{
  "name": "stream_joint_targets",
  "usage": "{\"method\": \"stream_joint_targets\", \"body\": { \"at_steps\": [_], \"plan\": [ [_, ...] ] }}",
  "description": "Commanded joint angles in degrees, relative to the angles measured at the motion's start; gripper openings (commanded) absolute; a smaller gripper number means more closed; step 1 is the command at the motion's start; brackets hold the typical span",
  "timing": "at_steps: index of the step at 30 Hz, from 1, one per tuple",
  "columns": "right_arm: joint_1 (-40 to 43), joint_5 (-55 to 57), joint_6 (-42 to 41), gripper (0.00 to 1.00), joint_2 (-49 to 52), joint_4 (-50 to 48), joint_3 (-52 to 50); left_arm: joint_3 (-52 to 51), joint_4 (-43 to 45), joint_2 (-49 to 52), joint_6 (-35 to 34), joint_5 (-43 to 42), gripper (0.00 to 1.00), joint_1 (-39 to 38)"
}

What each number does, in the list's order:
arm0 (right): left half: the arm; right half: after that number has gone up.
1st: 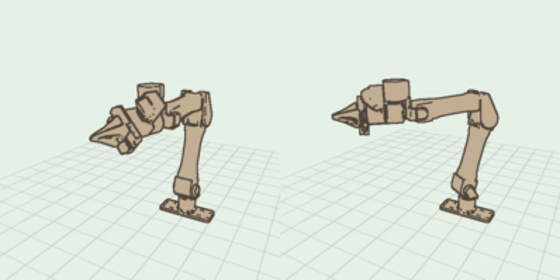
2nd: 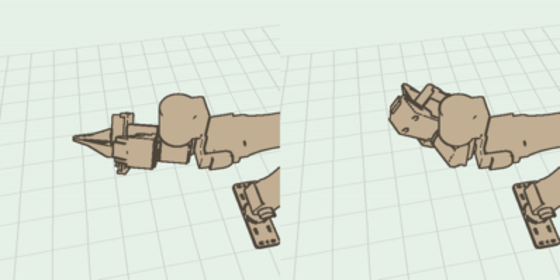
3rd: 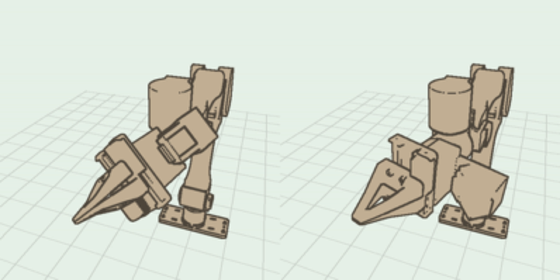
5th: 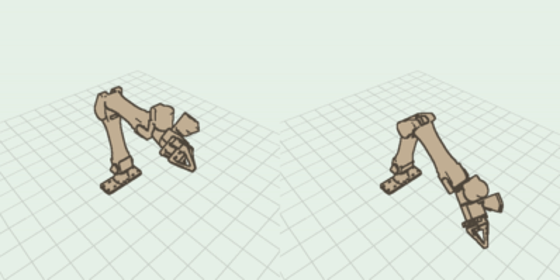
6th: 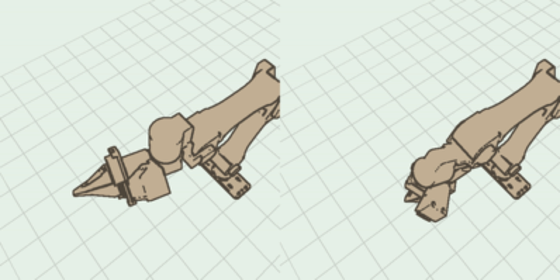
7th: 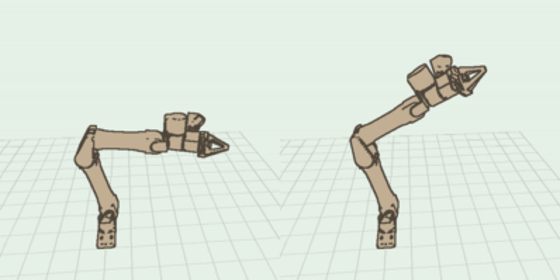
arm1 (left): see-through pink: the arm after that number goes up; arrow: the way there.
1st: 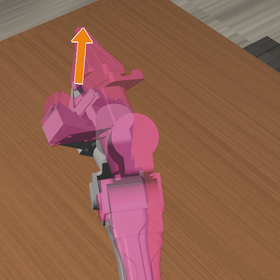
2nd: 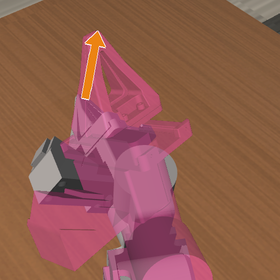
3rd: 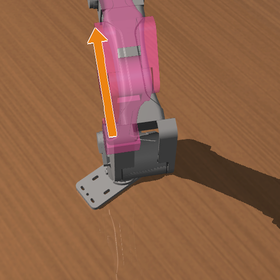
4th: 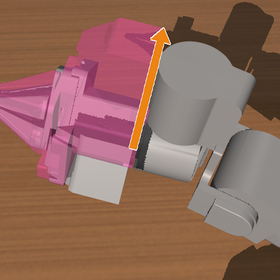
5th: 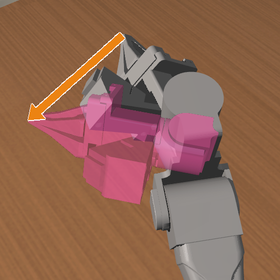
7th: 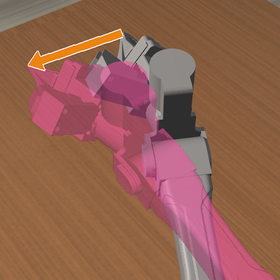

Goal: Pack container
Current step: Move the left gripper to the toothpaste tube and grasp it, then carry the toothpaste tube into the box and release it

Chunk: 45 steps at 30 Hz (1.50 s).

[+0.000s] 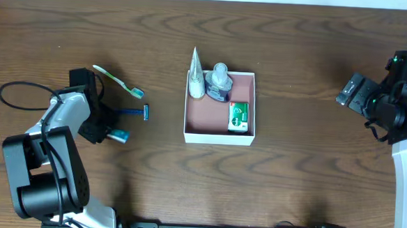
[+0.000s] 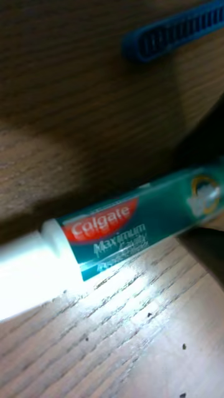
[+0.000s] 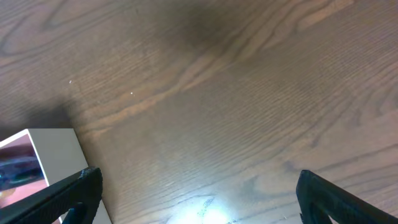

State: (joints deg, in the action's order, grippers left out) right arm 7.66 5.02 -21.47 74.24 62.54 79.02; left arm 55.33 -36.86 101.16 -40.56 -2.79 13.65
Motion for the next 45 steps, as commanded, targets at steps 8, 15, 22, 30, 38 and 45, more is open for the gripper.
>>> {"method": "stream_joint_targets", "body": {
  "at_steps": [8, 15, 22, 30, 38, 45],
  "plan": [
    [0.55, 0.98, -0.74, 0.99, -0.46, 0.09, 0.46, -1.05, -2.51, 2.73, 1.64, -0.59, 0.06, 0.07],
    [0.55, 0.98, -0.74, 0.99, -0.46, 0.07, 0.46, 4.26, -3.56, -3.63, 15.61, -25.07, 0.06, 0.02],
    [0.55, 0.98, -0.74, 0.99, -0.46, 0.07, 0.46, 8.90, -3.17, -18.36, 27.12, -40.06, 0.06, -4.50],
    [0.55, 0.98, -0.74, 0.99, -0.46, 0.07, 0.48, 9.05, 7.54, -38.91, 39.74, -33.97, 0.06, -19.52],
    [0.55, 0.98, -0.74, 0.99, -0.46, 0.07, 0.48, 8.92, 8.00, -44.44, 66.29, -17.86, 0.06, -38.14],
    [0.52, 0.98, -0.74, 0.99, -0.46, 0.09, 0.48, 8.66, 6.10, -36.13, 85.88, -16.98, 0.06, -45.92]
  ]
}}
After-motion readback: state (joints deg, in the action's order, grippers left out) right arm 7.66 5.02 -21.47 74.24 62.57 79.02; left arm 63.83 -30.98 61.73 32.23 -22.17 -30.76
